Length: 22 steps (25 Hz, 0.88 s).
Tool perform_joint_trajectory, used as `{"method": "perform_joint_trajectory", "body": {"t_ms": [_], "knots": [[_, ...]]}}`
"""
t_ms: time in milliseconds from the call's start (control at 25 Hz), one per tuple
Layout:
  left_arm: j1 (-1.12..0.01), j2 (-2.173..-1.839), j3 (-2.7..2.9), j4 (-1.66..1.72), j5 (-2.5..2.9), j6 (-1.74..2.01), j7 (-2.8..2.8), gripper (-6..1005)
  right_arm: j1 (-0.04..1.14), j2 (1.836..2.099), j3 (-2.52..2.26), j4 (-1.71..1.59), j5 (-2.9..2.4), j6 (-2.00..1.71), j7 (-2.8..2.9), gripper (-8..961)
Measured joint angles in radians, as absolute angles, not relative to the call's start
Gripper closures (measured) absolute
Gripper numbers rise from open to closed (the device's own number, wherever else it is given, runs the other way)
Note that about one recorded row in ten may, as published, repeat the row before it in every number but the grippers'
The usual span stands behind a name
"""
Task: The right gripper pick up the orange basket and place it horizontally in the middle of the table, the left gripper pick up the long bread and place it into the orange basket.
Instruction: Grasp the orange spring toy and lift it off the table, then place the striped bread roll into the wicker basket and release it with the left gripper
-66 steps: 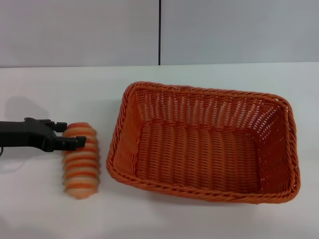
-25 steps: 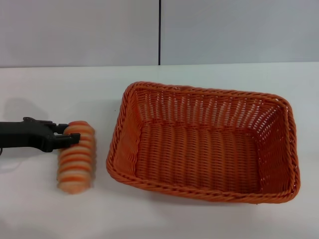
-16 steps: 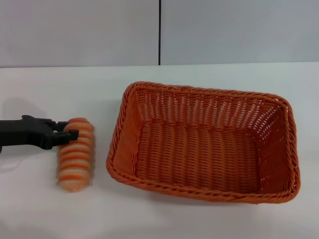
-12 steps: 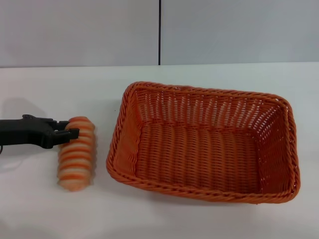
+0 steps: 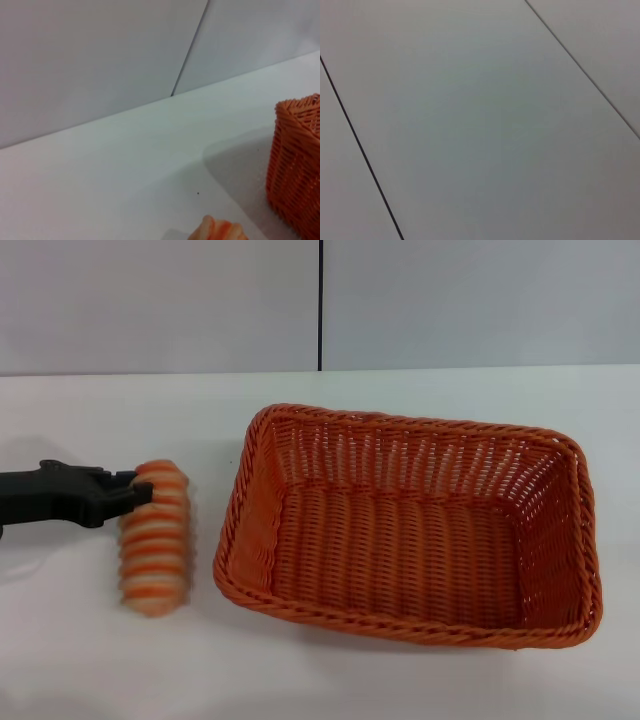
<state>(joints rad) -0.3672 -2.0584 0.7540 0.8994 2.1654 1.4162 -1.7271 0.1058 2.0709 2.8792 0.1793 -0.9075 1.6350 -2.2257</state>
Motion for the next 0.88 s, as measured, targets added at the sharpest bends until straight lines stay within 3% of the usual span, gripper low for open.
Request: {"method": "perform_joint_trajectory", "body": {"t_ms": [880], "knots": [[-0.326, -2.056, 0.59, 0.908, 1.983, 1.402, -1.684, 855, 0.106, 2.071, 2.879, 0.172, -0.897, 1.635, -2.226, 452]]}}
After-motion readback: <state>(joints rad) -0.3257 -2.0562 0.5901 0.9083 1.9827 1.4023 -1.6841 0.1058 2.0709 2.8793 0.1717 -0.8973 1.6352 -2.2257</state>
